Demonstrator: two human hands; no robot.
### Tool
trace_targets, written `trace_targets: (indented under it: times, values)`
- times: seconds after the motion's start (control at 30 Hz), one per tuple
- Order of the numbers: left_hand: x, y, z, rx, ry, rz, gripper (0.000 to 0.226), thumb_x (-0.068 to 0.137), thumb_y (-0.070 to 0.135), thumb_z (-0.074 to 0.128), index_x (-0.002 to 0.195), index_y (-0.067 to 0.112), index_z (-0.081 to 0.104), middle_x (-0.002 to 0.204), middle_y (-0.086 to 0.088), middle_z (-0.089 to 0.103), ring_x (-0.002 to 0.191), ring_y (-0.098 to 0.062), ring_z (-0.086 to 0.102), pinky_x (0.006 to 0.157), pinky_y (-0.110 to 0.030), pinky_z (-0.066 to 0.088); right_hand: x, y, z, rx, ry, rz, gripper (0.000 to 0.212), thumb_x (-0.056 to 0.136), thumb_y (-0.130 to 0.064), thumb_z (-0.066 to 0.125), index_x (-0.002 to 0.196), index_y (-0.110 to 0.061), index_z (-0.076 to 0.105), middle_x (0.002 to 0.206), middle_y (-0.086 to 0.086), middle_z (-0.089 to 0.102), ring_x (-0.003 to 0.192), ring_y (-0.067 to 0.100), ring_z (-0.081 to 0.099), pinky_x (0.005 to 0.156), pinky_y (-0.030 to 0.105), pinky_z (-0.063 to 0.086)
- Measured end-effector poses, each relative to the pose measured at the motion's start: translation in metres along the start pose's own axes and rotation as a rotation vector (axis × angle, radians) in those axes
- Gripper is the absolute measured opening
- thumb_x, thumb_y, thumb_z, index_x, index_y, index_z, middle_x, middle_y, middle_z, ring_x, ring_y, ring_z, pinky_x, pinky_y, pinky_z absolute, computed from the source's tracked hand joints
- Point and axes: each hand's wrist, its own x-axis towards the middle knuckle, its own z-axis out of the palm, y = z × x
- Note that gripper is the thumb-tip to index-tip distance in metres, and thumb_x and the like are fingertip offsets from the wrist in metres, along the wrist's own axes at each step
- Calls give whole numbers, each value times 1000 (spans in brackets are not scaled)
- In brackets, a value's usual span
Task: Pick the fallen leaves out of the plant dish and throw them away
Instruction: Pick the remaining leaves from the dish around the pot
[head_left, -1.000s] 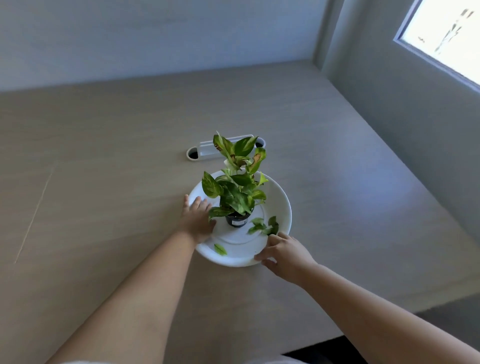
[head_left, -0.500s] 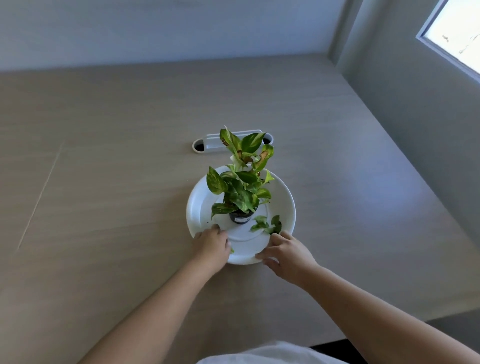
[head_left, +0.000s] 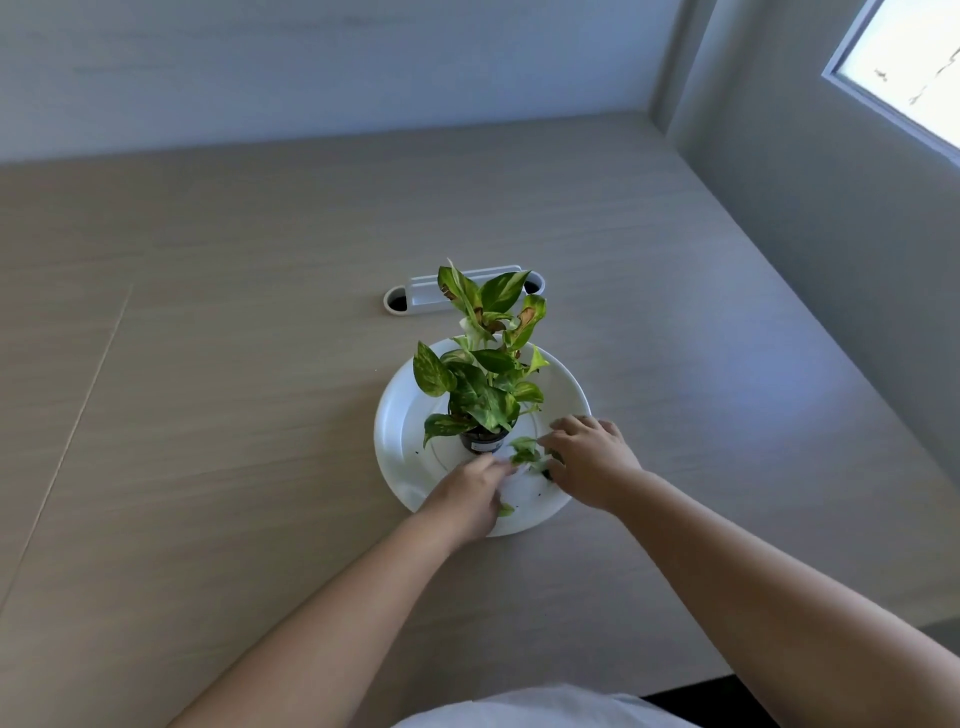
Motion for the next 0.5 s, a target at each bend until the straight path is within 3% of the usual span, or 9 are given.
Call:
trace_targets:
  times: [0.1,0.2,0.33,0.5]
  values:
    - [12,11,5,120,-83,66,61,90,11,46,149,19,33,159,4,23,140,-26,29,113,-37,32,8,0,-5,-85,-174,25,57,93,-35,43,148,-29,31,159,-1,21,148,20,11,120,46,4]
    - [21,17,8,220,-156,37,63,92,21,45,151,19,24,162,6,12,144,-27,19,114,-43,30,11,1,1,-67,-243,49,62,92,-33,43,151,-26,24,161,-1,15,148,20,9,120,49,3]
    - [21,15,11,285,-133,64,50,90,20,44,140,18,42,156,5,27,134,-31,31,104,-45,41,11,2,10,-12,-224,28,51,92,-31,42,142,-28,42,154,-4,30,144,18,20,117,48,11]
    - [9,8,4,342,-57,143,35,90,21,44,117,10,62,132,-1,50,117,-28,48,84,-38,49,10,9,13,41,-201,-7,36,90,-31,43,122,-29,60,141,-6,43,134,18,32,108,40,25]
